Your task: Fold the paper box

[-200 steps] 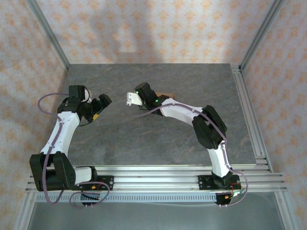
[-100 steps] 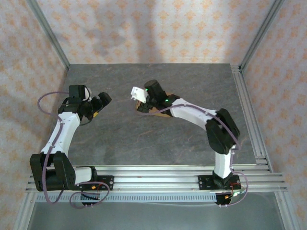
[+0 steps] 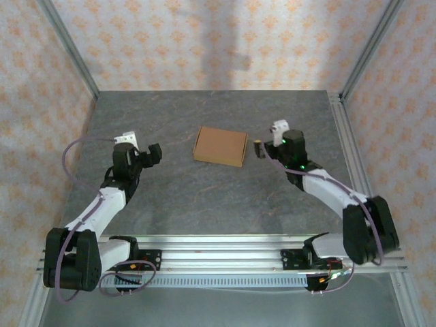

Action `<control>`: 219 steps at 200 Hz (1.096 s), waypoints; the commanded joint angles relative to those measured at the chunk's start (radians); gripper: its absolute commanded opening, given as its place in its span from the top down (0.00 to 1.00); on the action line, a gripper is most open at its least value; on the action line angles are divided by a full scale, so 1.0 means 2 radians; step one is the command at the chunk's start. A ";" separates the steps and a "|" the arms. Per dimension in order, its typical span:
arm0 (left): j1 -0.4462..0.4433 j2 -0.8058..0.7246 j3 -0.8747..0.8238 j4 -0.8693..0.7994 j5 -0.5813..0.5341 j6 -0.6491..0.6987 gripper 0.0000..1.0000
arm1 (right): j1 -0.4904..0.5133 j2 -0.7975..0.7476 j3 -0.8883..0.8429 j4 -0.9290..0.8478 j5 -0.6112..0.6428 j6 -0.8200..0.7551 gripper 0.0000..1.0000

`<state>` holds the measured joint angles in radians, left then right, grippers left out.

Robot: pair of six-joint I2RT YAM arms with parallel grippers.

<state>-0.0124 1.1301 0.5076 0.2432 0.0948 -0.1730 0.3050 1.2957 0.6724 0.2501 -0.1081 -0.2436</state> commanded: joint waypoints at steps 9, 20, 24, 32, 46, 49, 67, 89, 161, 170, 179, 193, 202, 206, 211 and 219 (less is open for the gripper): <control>0.002 0.013 -0.017 0.082 -0.014 0.118 0.00 | -0.058 -0.041 -0.085 0.090 0.077 0.046 0.00; 0.008 0.025 -0.030 0.093 -0.020 0.131 0.00 | -0.081 -0.027 -0.113 0.132 0.075 0.054 0.00; 0.014 0.030 -0.037 0.104 -0.018 0.129 0.00 | -0.089 -0.020 -0.123 0.152 0.073 0.058 0.00; 0.032 0.038 -0.044 0.120 0.000 0.119 0.00 | -0.101 -0.001 -0.142 0.198 0.064 0.061 0.00; 0.055 0.059 -0.054 0.148 0.025 0.104 0.00 | -0.117 0.038 -0.165 0.282 0.048 0.070 0.00; 0.058 0.064 -0.056 0.154 0.028 0.103 0.00 | -0.120 0.045 -0.169 0.297 0.043 0.068 0.00; 0.065 0.077 -0.051 0.155 0.048 0.106 0.00 | -0.133 0.090 -0.166 0.330 0.015 0.071 0.00; 0.064 0.075 -0.054 0.157 0.045 0.108 0.00 | -0.139 0.130 -0.167 0.372 0.008 0.075 0.00; 0.009 0.118 -0.056 0.229 -0.011 0.096 0.00 | -0.146 0.128 -0.149 0.336 0.005 0.084 0.00; 0.006 0.148 -0.050 0.240 -0.026 0.092 0.00 | -0.146 0.128 -0.147 0.331 0.007 0.086 0.00; 0.006 0.188 -0.045 0.270 -0.027 0.095 0.00 | -0.147 0.128 -0.146 0.330 0.009 0.087 0.00; 0.000 0.182 -0.037 0.239 -0.053 0.092 0.00 | -0.147 0.128 -0.144 0.324 0.014 0.089 0.00; -0.006 0.184 -0.039 0.249 -0.064 0.095 0.00 | -0.147 0.128 -0.141 0.321 0.017 0.092 0.00; -0.007 0.183 -0.036 0.237 -0.065 0.094 0.00 | -0.147 0.128 -0.141 0.320 0.018 0.092 0.00; -0.007 0.185 -0.039 0.250 -0.065 0.095 0.00 | -0.148 0.128 -0.141 0.319 0.018 0.093 0.00; -0.008 0.184 -0.036 0.241 -0.066 0.094 0.00 | -0.148 0.128 -0.141 0.320 0.018 0.093 0.00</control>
<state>-0.0151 1.5143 0.4049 0.6796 0.0353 0.0242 0.0181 1.5475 0.3649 0.8886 -0.0841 -0.0814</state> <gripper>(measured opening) 0.998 0.996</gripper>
